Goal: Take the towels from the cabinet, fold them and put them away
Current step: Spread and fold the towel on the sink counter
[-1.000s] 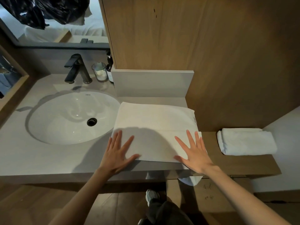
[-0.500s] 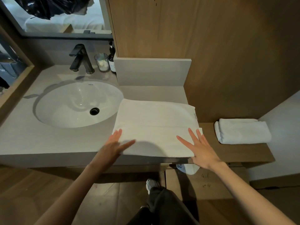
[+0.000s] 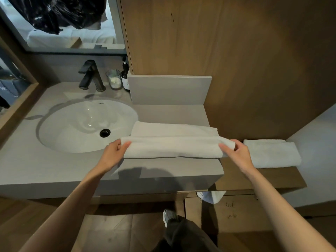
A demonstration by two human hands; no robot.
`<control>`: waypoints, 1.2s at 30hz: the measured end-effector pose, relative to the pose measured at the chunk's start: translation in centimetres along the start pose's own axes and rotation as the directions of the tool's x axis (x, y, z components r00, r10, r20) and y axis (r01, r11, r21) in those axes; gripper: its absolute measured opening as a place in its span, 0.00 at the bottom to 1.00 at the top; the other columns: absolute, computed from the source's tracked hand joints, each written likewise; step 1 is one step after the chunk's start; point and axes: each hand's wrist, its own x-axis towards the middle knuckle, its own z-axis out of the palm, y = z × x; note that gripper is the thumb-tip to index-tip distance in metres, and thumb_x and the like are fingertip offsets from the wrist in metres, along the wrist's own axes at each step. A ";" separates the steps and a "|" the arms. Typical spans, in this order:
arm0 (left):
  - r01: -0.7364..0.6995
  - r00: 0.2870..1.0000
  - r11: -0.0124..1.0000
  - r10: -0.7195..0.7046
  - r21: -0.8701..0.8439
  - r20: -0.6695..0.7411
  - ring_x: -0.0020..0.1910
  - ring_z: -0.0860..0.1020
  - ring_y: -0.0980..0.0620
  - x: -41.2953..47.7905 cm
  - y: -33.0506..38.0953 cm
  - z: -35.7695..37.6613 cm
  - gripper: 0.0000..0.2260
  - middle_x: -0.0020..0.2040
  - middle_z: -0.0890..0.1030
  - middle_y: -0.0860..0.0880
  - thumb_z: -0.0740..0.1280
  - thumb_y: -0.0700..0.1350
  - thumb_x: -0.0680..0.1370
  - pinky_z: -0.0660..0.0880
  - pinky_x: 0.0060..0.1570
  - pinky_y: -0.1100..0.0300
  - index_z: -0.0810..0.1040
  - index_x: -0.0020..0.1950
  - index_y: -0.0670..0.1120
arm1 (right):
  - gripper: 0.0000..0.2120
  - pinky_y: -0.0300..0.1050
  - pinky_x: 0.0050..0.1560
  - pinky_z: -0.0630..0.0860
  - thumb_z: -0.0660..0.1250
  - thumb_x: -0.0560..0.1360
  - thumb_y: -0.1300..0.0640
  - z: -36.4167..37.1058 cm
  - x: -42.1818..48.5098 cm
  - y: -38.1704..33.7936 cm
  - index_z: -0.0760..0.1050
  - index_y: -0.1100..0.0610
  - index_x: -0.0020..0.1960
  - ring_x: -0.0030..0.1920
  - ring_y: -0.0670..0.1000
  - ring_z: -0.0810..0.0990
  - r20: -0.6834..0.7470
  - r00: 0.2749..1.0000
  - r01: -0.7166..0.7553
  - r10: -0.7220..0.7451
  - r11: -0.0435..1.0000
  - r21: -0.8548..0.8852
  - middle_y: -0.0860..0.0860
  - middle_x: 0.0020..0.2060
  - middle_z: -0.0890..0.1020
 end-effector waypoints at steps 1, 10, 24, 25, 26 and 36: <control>0.040 0.999 0.998 -0.041 -0.049 -0.027 0.40 0.74 0.46 0.6 0.3 0.4 0.22 0.39 0.77 0.43 0.61 0.59 0.78 0.72 0.41 0.52 0.76 0.47 0.38 | 0.09 0.31 0.37 0.76 0.70 0.76 0.55 0.3 0.6 -0.2 0.74 0.55 0.54 0.45 0.44 0.78 -0.028 0.999 -0.020 0.021 0.999 0.047 0.46 0.44 0.79; 0.157 0.971 0.978 -0.179 -0.140 -0.161 0.46 0.72 0.42 6.7 2.6 3.6 0.13 0.42 0.74 0.44 0.57 0.51 0.82 0.66 0.47 0.52 0.70 0.45 0.43 | 0.15 0.47 0.51 0.74 0.60 0.81 0.47 3.9 6.2 0.3 0.65 0.53 0.64 0.56 0.49 0.73 -0.135 0.987 -0.082 0.084 0.996 0.018 0.48 0.55 0.73; 0.140 0.983 0.963 -0.107 0.229 -0.150 0.39 0.73 0.39 9.8 2.4 5.8 0.14 0.39 0.75 0.44 0.52 0.56 0.83 0.70 0.42 0.49 0.67 0.50 0.46 | 0.13 0.50 0.34 0.78 0.53 0.82 0.46 5.2 8.2 2.6 0.63 0.54 0.59 0.36 0.54 0.77 -0.217 0.974 -0.160 0.063 0.869 -0.468 0.52 0.36 0.77; 0.133 0.983 0.964 -0.099 0.232 -0.153 0.40 0.74 0.39 9.8 2.4 5.8 0.14 0.40 0.75 0.44 0.52 0.56 0.83 0.70 0.42 0.49 0.67 0.50 0.46 | 0.14 0.49 0.34 0.77 0.54 0.82 0.46 5.2 8.3 2.5 0.63 0.55 0.60 0.36 0.54 0.77 -0.219 0.973 -0.170 0.071 0.863 -0.476 0.52 0.38 0.77; 0.129 0.983 0.963 -0.093 0.236 -0.156 0.40 0.75 0.38 9.9 2.4 5.8 0.14 0.40 0.76 0.43 0.52 0.57 0.83 0.71 0.42 0.48 0.68 0.50 0.47 | 0.15 0.47 0.33 0.76 0.54 0.82 0.46 5.2 8.4 2.5 0.64 0.57 0.60 0.37 0.53 0.77 -0.222 0.972 -0.179 0.078 0.858 -0.481 0.53 0.39 0.77; 0.207 0.976 0.977 -0.203 0.051 -0.081 0.45 0.75 0.43 10.4 2.2 5.0 0.21 0.44 0.78 0.47 0.57 0.60 0.80 0.69 0.45 0.53 0.76 0.50 0.42 | 0.10 0.42 0.28 0.67 0.55 0.82 0.54 4.7 8.1 1.0 0.63 0.61 0.58 0.33 0.47 0.72 -0.216 0.972 -0.181 0.088 0.869 -0.461 0.50 0.35 0.71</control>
